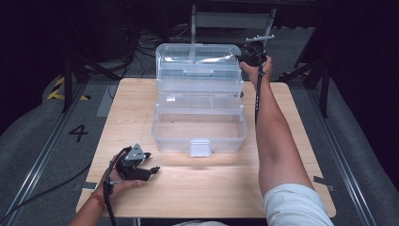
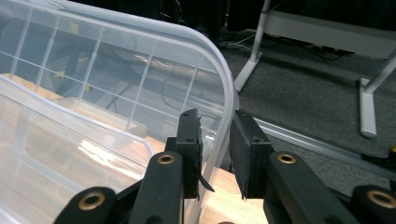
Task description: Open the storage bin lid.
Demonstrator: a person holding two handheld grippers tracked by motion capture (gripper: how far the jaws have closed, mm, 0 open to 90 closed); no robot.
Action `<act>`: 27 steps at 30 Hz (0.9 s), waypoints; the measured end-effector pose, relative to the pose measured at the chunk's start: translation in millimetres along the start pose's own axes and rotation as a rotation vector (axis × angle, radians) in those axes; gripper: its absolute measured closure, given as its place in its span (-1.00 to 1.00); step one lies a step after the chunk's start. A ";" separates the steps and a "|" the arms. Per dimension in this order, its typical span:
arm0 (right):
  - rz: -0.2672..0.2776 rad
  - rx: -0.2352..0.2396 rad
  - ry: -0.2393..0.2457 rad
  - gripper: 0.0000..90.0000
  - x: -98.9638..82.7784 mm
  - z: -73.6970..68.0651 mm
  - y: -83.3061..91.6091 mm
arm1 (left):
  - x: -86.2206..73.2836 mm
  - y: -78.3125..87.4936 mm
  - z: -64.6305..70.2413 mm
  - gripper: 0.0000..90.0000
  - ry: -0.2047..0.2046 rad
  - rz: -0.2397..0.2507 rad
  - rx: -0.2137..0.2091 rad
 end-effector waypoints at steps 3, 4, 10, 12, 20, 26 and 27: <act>-0.003 -0.008 0.006 0.65 -0.9 -0.2 -2.0 | 0.0 0.2 -0.2 -0.29 -0.003 0.001 0.002; -0.003 -0.010 0.007 0.65 -1.3 -0.2 -2.4 | 0.0 0.2 -0.2 -0.29 -0.003 0.001 0.002; -0.011 -0.018 0.009 0.64 -2.6 -0.1 -4.4 | -0.2 -0.1 0.0 -0.29 -0.002 0.005 0.007; -0.015 -0.025 0.015 0.63 -2.6 -0.2 -5.1 | -0.2 -0.1 0.1 -0.29 -0.002 0.006 0.006; -0.034 -0.023 0.007 0.59 -8.0 0.1 -8.2 | -0.2 -0.1 0.1 -0.30 -0.001 0.006 0.007; -0.041 -0.011 0.011 0.59 -7.9 2.3 -5.7 | -0.3 -0.2 0.6 -0.30 0.002 0.005 0.005; -0.045 -0.007 0.016 0.60 -7.9 1.9 -5.3 | -0.3 -0.2 0.6 -0.30 0.002 0.004 0.005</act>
Point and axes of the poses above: each handheld gripper's, and its own axes: y roughly backward along the jaws, x roughly out of its top, z roughly to its right, the point moved 6 cm from there along -y, roughly forward along the jaws, and after that the axes turned 12 degrees about z, right-handed, at the moved point
